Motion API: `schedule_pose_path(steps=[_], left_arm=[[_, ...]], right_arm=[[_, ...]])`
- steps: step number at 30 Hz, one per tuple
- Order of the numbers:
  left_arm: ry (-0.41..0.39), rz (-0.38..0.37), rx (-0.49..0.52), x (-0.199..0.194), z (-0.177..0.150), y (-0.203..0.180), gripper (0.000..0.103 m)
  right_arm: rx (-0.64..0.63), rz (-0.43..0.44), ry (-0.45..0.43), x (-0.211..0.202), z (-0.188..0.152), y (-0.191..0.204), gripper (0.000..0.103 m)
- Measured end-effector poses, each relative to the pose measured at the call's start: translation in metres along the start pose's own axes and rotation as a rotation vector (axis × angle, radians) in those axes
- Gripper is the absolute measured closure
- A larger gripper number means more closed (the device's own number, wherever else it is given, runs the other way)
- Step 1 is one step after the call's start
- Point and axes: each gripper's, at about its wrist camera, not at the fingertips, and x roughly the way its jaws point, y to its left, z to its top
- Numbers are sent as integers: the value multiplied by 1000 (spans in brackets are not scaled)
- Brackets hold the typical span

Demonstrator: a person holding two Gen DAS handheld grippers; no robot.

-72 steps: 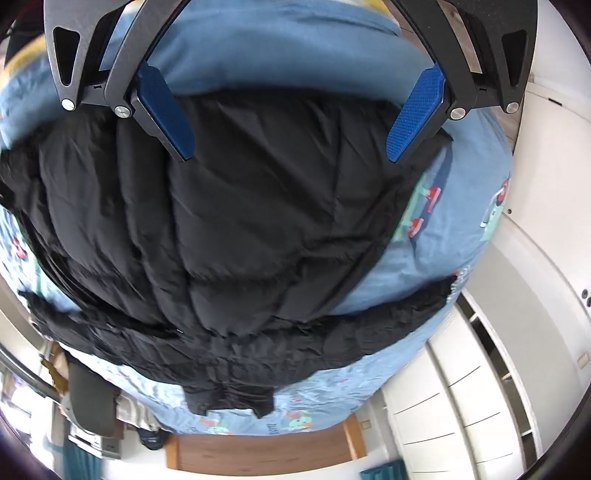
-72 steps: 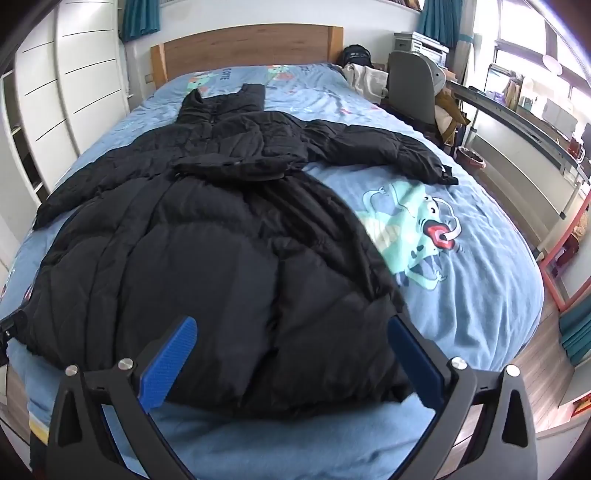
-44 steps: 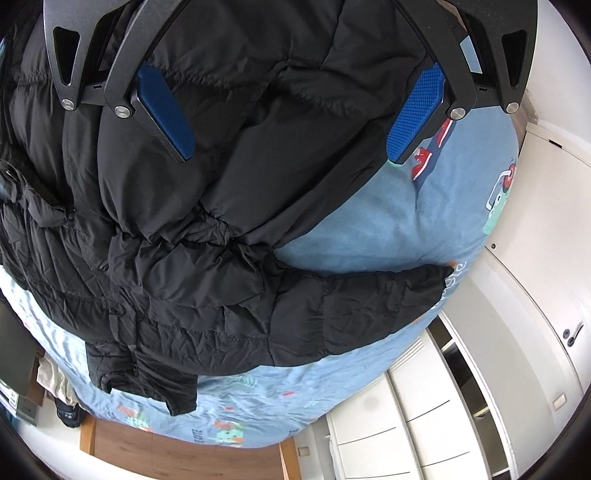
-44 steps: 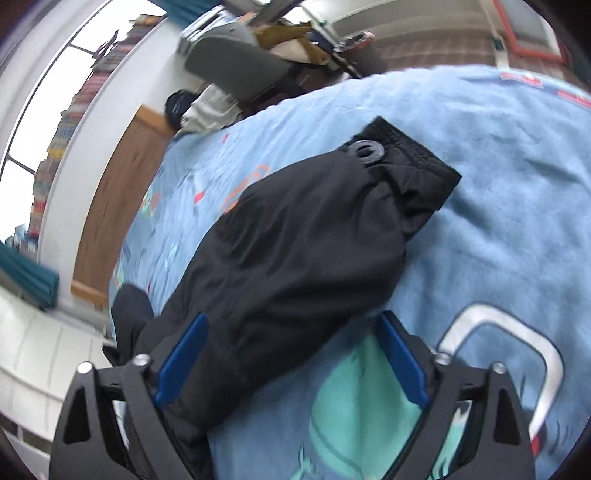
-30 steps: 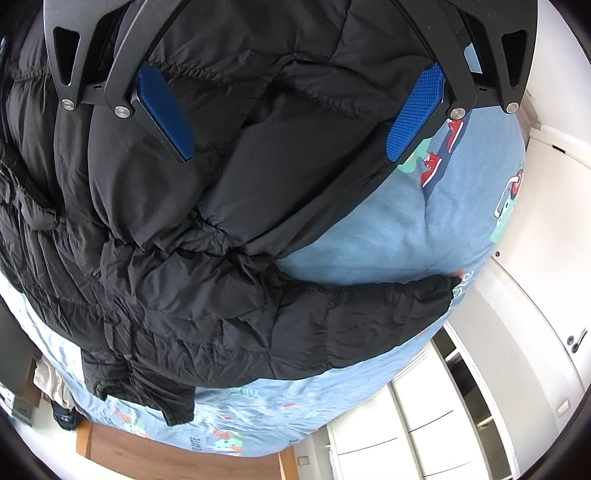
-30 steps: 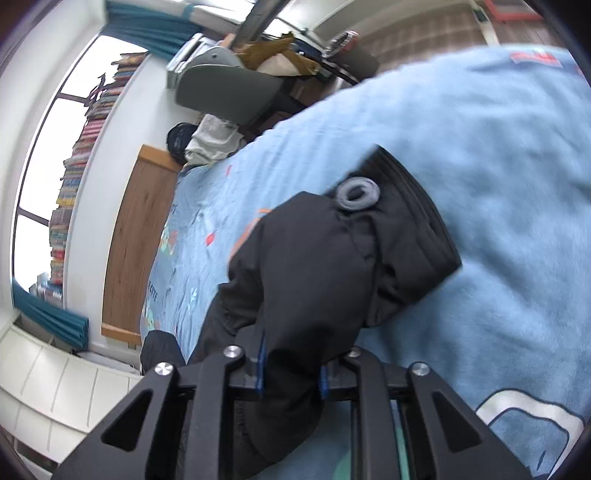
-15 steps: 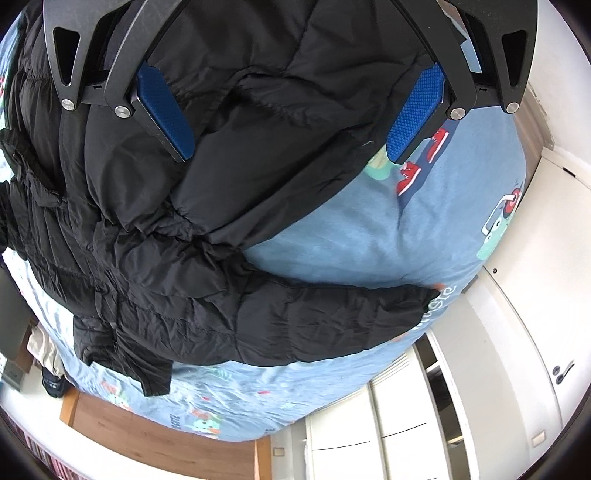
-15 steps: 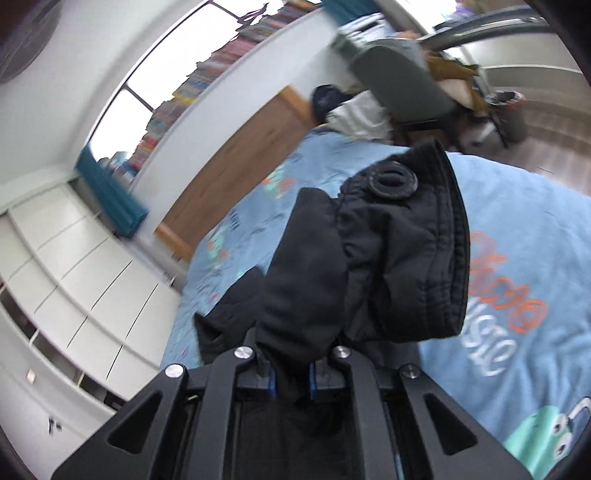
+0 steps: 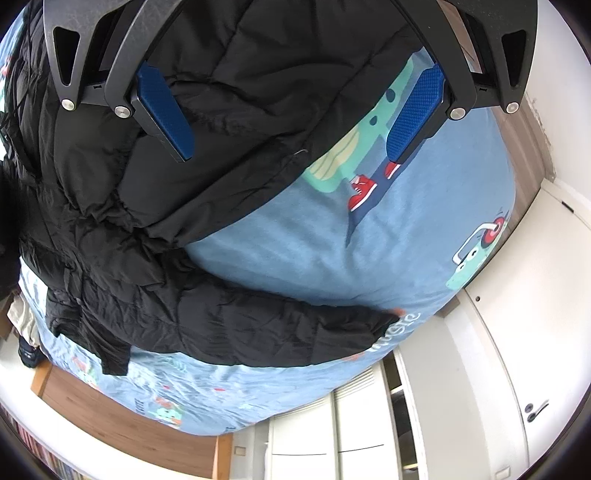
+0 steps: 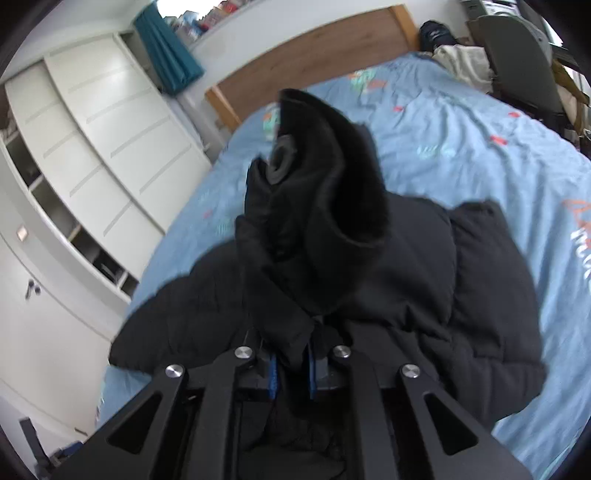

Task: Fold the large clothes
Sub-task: 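Lift the sleeve and fold it across the jacket's chest with the right gripper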

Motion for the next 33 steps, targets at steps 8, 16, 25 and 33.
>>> schedule_pose_path(steps=[8,16,25,33], left_arm=[[0,-2,-13,-3,-1,6,1],[-22,-22,30,-13,5,-14,1],[-20,-139,152,-22,25,-93,1],[-11,-307,239,-3,63,-213,1]], right_arm=[[-67,-63,150,50,-40,16,88],[-145,-45,237,37,-58,24,66],[-202,58,205,-21,-60,32,54],[-172,-171,70,-65,-16,-32,54]])
